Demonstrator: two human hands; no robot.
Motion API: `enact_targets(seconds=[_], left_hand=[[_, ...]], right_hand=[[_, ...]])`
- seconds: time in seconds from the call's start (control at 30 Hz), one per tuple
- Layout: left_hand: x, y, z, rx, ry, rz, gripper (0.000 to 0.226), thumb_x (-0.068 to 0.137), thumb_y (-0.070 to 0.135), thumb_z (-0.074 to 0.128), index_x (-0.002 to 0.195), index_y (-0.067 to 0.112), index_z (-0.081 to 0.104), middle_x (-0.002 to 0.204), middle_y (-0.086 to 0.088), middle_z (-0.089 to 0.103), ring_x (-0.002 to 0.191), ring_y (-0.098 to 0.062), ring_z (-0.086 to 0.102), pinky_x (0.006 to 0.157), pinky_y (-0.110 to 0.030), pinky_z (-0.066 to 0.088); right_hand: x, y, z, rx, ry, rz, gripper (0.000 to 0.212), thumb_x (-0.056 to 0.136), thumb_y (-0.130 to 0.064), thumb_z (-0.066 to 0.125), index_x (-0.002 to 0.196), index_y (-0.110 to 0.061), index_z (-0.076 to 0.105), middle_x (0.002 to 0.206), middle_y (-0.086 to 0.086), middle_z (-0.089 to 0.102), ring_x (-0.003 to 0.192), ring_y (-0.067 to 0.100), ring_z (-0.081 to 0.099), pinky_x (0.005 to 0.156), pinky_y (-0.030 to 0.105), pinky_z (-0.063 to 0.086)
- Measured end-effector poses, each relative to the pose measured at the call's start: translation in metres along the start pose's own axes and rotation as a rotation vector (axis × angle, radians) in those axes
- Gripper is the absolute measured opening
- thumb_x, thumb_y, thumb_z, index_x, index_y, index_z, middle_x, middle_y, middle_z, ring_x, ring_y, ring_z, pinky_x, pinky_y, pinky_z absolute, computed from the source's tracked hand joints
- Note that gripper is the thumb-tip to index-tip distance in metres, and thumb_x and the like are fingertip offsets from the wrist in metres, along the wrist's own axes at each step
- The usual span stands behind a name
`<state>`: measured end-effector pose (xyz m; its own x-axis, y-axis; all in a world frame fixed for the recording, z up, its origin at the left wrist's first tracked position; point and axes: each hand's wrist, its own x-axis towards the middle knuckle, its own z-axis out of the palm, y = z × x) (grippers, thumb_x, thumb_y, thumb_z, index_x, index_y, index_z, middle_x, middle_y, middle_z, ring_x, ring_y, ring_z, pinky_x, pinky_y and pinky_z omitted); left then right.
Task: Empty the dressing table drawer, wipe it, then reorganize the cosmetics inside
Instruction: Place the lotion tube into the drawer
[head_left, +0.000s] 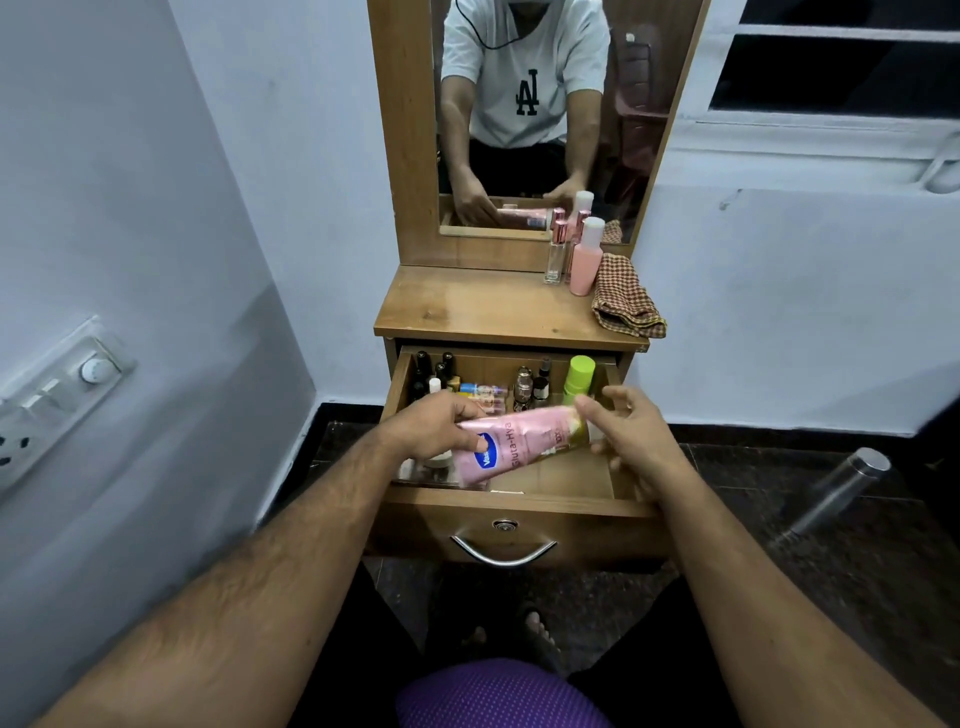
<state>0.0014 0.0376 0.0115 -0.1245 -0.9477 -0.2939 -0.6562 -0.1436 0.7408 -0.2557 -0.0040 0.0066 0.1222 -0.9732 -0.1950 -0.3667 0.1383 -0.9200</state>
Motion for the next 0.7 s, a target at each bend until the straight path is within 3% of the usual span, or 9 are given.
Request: enact_targets(seconds=[0.07, 0.17, 0.27, 0.4, 0.5, 0.63, 0.7], left_hand=[[-0.002, -0.002, 0.0, 0.067, -0.055, -0.027, 0.019, 0.084, 0.012, 0.076, 0.103, 0.017, 0.072, 0.1, 0.001, 0.073, 0.095, -0.014, 0.07, 0.084, -0.035, 0.059], [-0.005, -0.005, 0.005, 0.2, -0.097, -0.052, 0.016, 0.083, 0.012, 0.077, 0.098, 0.017, 0.074, 0.097, 0.003, 0.074, 0.093, -0.017, 0.069, 0.087, -0.038, 0.057], [-0.009, -0.005, 0.014, 0.343, -0.084, -0.042, 0.02, 0.081, 0.016, 0.078, 0.101, 0.02, 0.075, 0.093, 0.008, 0.072, 0.087, -0.011, 0.066, 0.083, -0.032, 0.055], [-0.01, -0.003, 0.023, 0.459, -0.03, -0.002, 0.021, 0.084, 0.021, 0.076, 0.104, 0.025, 0.074, 0.094, 0.009, 0.069, 0.089, -0.011, 0.061, 0.08, -0.031, 0.051], [-0.01, -0.006, 0.024, 0.474, 0.022, -0.011, 0.026, 0.08, 0.029, 0.079, 0.105, 0.029, 0.073, 0.098, 0.01, 0.066, 0.091, -0.011, 0.058, 0.083, -0.032, 0.051], [-0.014, -0.006, 0.025, 0.406, 0.097, 0.001, 0.023, 0.083, 0.035, 0.077, 0.105, 0.03, 0.074, 0.105, 0.01, 0.07, 0.093, -0.005, 0.059, 0.088, -0.032, 0.051], [-0.017, -0.003, 0.025, 0.428, 0.172, 0.029, 0.016, 0.088, 0.032, 0.071, 0.103, 0.028, 0.076, 0.103, 0.013, 0.073, 0.088, 0.0, 0.058, 0.084, -0.024, 0.048]], right_hand=[[-0.001, 0.006, 0.002, -0.163, -0.105, -0.024, 0.043, 0.084, -0.041, 0.075, 0.113, -0.013, 0.059, 0.08, 0.005, 0.067, 0.056, 0.013, 0.057, 0.042, 0.024, 0.04], [-0.003, 0.007, 0.003, -0.32, -0.237, 0.028, 0.035, 0.08, -0.038, 0.08, 0.102, -0.016, 0.062, 0.085, 0.006, 0.071, 0.054, 0.012, 0.06, 0.047, 0.028, 0.045], [-0.003, 0.003, 0.007, -0.54, -0.316, 0.043, 0.03, 0.077, -0.037, 0.082, 0.093, -0.019, 0.063, 0.091, 0.004, 0.071, 0.072, 0.016, 0.066, 0.064, 0.033, 0.052], [-0.001, 0.002, 0.016, -0.761, -0.365, 0.07, 0.025, 0.077, -0.037, 0.082, 0.084, -0.021, 0.064, 0.087, -0.001, 0.069, 0.085, 0.016, 0.063, 0.069, 0.03, 0.045], [0.001, 0.002, 0.019, -0.8, -0.362, 0.091, 0.025, 0.079, -0.038, 0.08, 0.089, -0.02, 0.067, 0.087, -0.004, 0.068, 0.087, 0.016, 0.062, 0.071, 0.031, 0.045], [0.001, 0.004, 0.021, -0.797, -0.297, 0.073, 0.041, 0.083, -0.04, 0.076, 0.116, -0.017, 0.066, 0.113, 0.0, 0.066, 0.103, 0.018, 0.061, 0.084, 0.032, 0.048], [0.001, 0.005, 0.021, -0.783, -0.277, 0.06, 0.03, 0.087, -0.037, 0.072, 0.109, -0.018, 0.069, 0.109, 0.0, 0.067, 0.097, 0.016, 0.06, 0.083, 0.032, 0.049]])
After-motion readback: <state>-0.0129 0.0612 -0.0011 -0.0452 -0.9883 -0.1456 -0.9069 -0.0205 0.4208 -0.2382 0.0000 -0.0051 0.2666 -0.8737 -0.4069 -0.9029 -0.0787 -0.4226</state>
